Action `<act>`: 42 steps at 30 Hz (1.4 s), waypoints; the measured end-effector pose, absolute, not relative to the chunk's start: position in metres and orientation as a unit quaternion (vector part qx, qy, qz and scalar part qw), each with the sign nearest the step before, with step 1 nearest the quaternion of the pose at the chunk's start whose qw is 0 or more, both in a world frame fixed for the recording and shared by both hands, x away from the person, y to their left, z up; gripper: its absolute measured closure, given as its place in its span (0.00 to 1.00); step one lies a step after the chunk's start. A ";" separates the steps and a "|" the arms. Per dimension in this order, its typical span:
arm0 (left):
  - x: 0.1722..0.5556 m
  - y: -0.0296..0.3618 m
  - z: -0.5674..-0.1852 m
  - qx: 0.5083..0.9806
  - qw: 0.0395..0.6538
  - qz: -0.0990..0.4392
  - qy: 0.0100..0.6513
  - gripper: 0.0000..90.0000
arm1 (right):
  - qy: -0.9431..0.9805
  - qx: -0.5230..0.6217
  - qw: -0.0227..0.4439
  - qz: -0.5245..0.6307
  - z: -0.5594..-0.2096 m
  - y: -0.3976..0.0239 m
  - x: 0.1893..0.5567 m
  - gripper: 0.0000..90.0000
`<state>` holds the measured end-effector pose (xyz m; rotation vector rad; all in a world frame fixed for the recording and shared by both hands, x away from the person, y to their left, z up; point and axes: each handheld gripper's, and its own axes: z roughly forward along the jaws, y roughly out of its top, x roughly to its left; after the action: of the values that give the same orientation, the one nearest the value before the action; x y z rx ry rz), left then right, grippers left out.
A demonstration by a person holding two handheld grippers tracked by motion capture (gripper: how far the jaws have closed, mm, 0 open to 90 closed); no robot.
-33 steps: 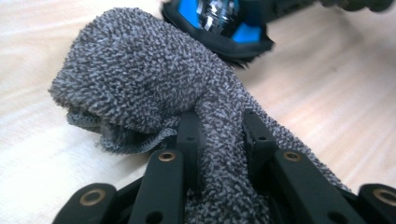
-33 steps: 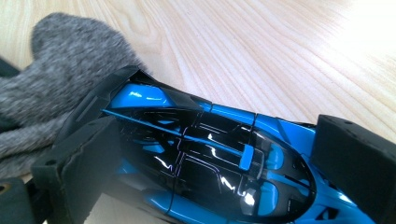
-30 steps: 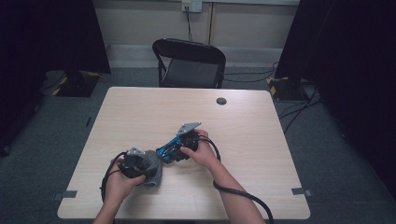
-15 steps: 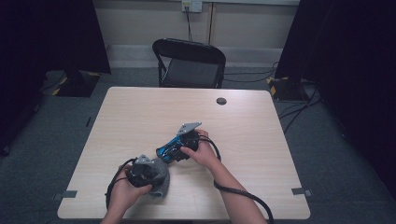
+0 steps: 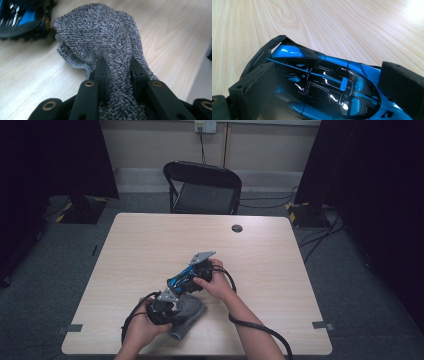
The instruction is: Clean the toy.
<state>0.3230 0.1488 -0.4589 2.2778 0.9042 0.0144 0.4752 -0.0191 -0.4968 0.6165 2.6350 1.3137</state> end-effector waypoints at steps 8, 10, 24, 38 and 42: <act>0.325 0.170 -0.435 0.863 0.360 0.028 0.353 0.80 | 0.872 0.205 0.067 0.440 -0.498 -0.020 0.475 0.01; 0.326 0.178 -0.432 0.857 0.367 0.035 0.361 0.80 | 0.872 0.205 0.067 0.440 -0.498 -0.020 0.475 0.01; 0.341 0.222 -0.413 0.812 0.412 0.096 0.401 0.80 | 0.870 0.206 0.068 0.442 -0.498 -0.020 0.474 0.01; 0.372 0.255 -0.453 0.761 0.387 0.145 0.500 0.80 | 0.869 0.206 0.069 0.443 -0.499 -0.020 0.473 0.01; 0.378 0.254 -0.463 0.760 0.370 0.162 0.510 0.80 | 0.870 0.207 0.069 0.442 -0.498 -0.020 0.473 0.01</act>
<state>0.3776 0.2543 -0.4629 1.9493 1.3078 0.4151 0.4732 -0.0196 -0.4983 0.6223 2.6183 1.3320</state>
